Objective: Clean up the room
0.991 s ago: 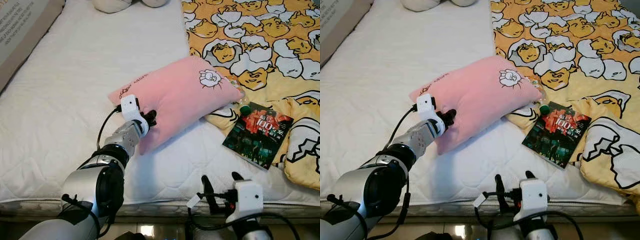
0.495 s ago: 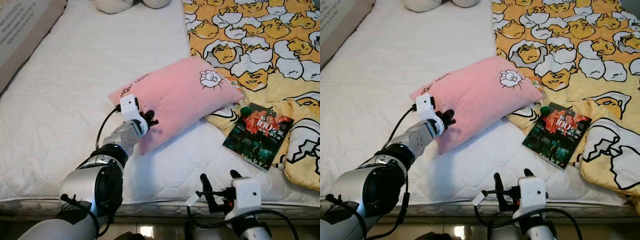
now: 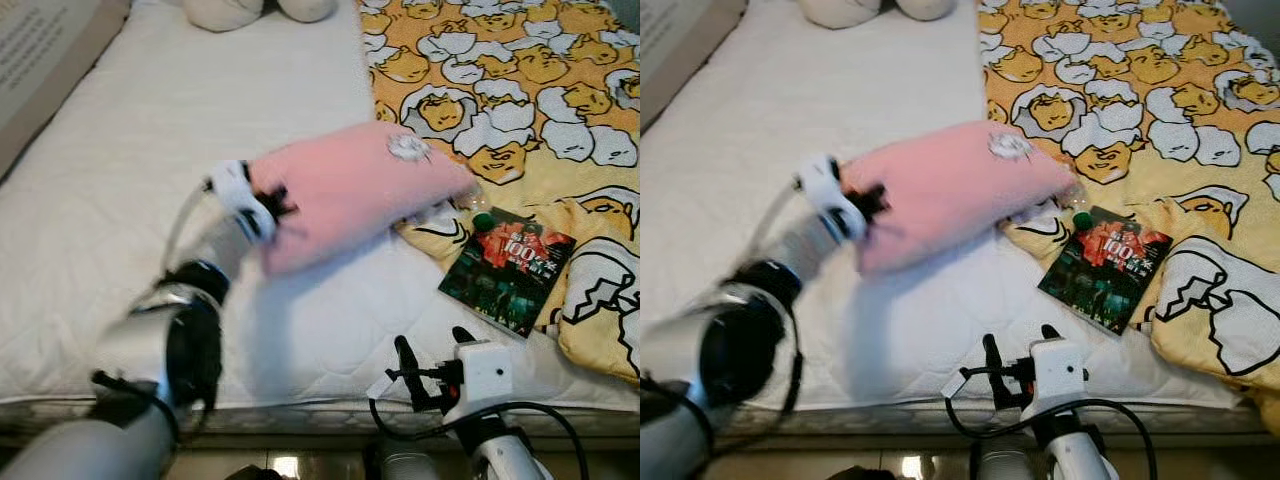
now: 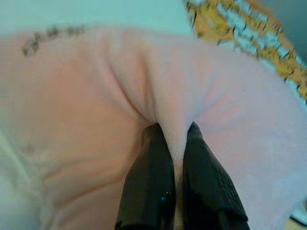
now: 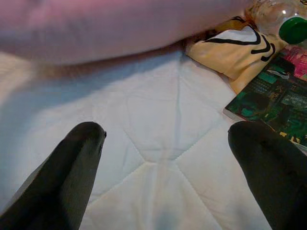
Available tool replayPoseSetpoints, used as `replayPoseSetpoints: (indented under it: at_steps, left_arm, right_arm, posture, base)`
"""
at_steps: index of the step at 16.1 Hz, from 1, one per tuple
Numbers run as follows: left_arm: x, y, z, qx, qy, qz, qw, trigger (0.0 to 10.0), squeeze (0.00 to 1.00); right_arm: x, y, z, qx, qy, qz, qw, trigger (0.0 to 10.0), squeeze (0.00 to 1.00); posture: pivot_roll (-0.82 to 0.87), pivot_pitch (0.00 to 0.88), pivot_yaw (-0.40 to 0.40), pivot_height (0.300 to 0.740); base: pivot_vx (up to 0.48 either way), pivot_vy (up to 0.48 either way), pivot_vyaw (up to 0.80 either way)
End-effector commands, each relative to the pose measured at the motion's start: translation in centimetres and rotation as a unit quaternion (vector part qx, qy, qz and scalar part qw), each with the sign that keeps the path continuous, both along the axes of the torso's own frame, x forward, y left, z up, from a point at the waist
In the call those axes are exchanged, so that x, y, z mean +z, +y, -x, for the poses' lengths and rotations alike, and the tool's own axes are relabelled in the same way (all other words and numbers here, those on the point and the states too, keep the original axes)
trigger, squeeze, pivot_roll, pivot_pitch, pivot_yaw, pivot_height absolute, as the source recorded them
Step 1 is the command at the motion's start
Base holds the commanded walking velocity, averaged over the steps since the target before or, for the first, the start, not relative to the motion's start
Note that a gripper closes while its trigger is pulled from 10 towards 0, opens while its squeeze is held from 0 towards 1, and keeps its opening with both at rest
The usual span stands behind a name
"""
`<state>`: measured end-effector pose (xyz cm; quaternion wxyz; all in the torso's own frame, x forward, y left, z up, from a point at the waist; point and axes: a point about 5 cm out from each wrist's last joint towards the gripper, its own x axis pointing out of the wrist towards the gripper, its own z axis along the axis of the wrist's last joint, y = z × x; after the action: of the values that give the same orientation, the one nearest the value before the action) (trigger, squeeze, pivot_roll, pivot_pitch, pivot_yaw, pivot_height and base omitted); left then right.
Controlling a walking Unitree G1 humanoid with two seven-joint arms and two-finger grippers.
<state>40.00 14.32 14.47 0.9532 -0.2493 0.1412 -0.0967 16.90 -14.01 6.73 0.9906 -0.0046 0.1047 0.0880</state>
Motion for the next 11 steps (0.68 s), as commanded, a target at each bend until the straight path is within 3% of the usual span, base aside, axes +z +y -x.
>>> replayPoseSetpoints:
  at_steps: [1,5,7,11]
  left_arm:
    - [1.6,0.9,-0.5,0.006,-0.032,-0.005,0.999,0.0,0.00]
    - [2.1,4.4,-0.2,0.002,-0.052,-0.055,0.997,0.0,0.00]
    - [2.2,7.1,0.4,-0.015,-0.064,-0.111,0.992,0.0,0.00]
    - [2.6,10.2,1.2,-0.018,-0.072,-0.154,0.985,0.0,0.00]
  right_arm:
    - [-0.3,-0.1,0.0,0.000,0.005,-0.002,1.000,10.0,0.00]
    - [-0.3,0.2,-1.0,0.009,-0.002,-0.004,1.000,10.0,0.00]
    - [-0.4,0.0,-1.2,0.010,-0.003,-0.004,1.000,10.0,0.00]
    - [-0.6,0.1,-1.6,0.016,-0.004,-0.004,1.000,10.0,0.00]
  posture:
    - [-0.27,0.062,0.063,0.731]
    - [-0.24,0.052,0.059,0.731]
    - [-0.23,0.048,0.057,0.731]
    - [-0.21,0.040,0.051,0.731]
  base:
    - [0.000,0.000,0.00]
    - [0.000,0.000,0.00]
    - [0.000,0.000,0.00]
    - [0.000,0.000,0.00]
